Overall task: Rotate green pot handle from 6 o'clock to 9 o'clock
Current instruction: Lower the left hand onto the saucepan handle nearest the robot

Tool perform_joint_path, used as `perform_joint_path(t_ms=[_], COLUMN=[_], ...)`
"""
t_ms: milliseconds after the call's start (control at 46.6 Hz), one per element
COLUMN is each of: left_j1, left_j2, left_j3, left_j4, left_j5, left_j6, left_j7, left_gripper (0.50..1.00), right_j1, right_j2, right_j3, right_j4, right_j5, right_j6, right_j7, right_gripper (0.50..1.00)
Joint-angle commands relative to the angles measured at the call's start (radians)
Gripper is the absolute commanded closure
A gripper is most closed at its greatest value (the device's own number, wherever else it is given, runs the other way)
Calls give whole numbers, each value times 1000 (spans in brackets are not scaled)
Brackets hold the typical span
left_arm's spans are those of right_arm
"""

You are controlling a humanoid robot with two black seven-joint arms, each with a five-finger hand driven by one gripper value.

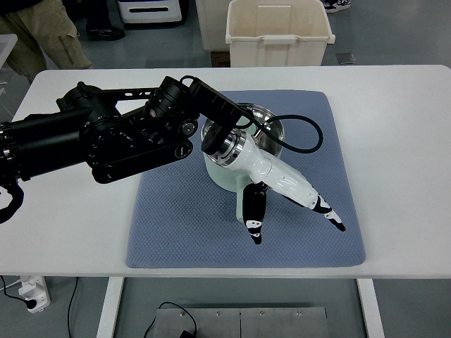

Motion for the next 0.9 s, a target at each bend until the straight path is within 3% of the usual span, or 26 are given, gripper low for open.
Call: perform_joint_path(t_ms=[0,880], left_j1=[-6,-100], left_j2=[0,0], left_j3=[1,156], left_j4=[0,-19], left_j5=[9,37], left_j6=[0,0], left_j7=[0,-13], left_gripper=[500,500], right_j1=[0,0], right_j2=[0,0], right_j3=[0,0], right_j4=[-1,0], right_j5=[0,0], right_j6=[0,0], right_j7=[0,0], right_gripper=[500,500])
